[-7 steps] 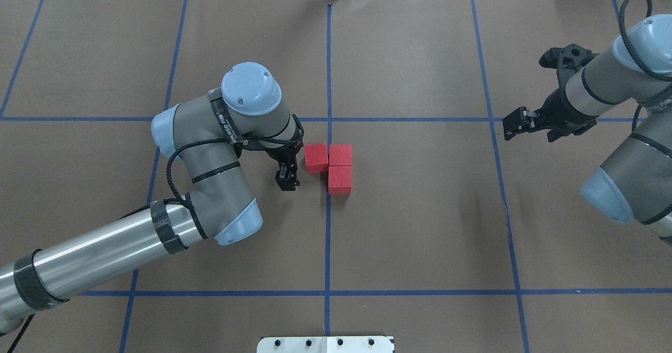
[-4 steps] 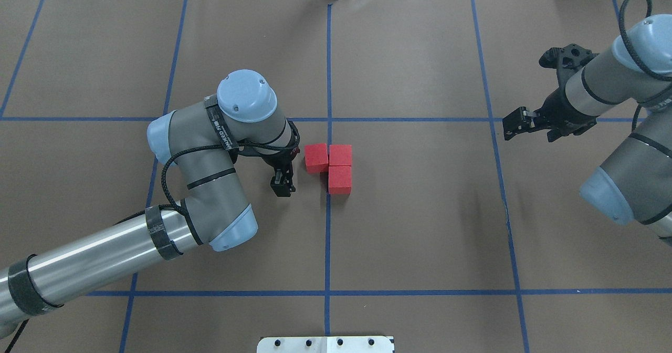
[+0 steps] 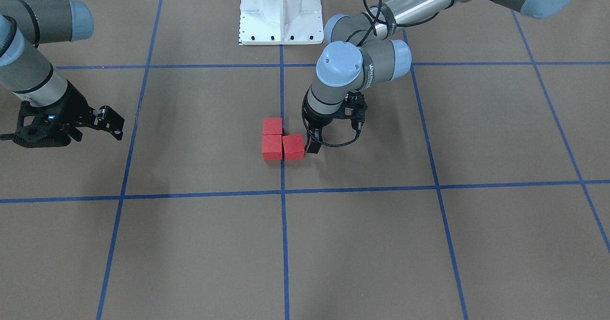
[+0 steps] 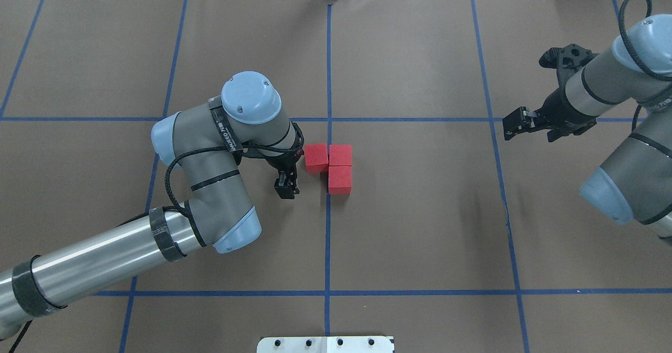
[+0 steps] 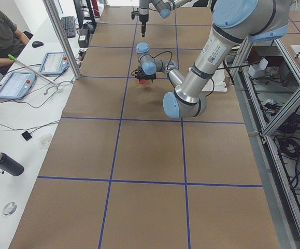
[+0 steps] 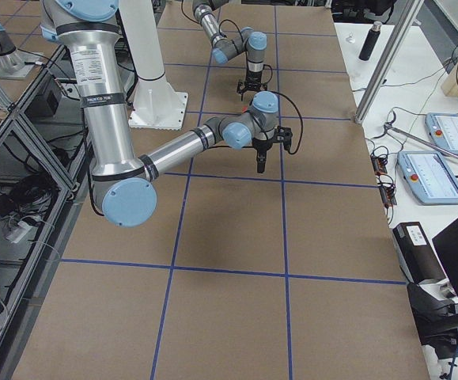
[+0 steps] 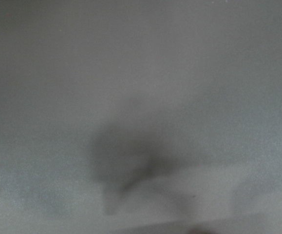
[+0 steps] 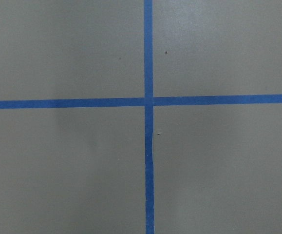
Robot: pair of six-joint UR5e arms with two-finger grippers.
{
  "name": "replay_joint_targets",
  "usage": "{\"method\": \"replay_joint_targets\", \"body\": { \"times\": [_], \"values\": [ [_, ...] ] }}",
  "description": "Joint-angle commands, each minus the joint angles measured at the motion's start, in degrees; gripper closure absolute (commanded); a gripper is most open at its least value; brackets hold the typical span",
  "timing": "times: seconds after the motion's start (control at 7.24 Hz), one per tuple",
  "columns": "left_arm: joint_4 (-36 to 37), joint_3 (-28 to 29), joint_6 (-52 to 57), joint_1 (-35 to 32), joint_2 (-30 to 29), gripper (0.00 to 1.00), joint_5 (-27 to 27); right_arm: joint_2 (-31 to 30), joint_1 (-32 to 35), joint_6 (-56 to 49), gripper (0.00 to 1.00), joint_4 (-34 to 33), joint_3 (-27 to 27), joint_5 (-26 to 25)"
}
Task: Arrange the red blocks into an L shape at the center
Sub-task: 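Open the left gripper and draw it back from the cubes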
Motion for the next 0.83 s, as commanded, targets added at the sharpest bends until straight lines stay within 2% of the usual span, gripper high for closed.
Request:
{"method": "replay_joint_targets", "body": {
  "times": [0.0,0.69],
  "values": [
    [-0.01,0.20,0.05,0.06,-0.49,0.00,0.05,0.00,0.00,0.00,0.00,0.00,0.03,0.00],
    [0.16,-0.67,0.14,-0.46,0.73,0.00,-0.12,0.00,0.00,-0.09,0.00,0.00,0.03,0.00]
  ]
}}
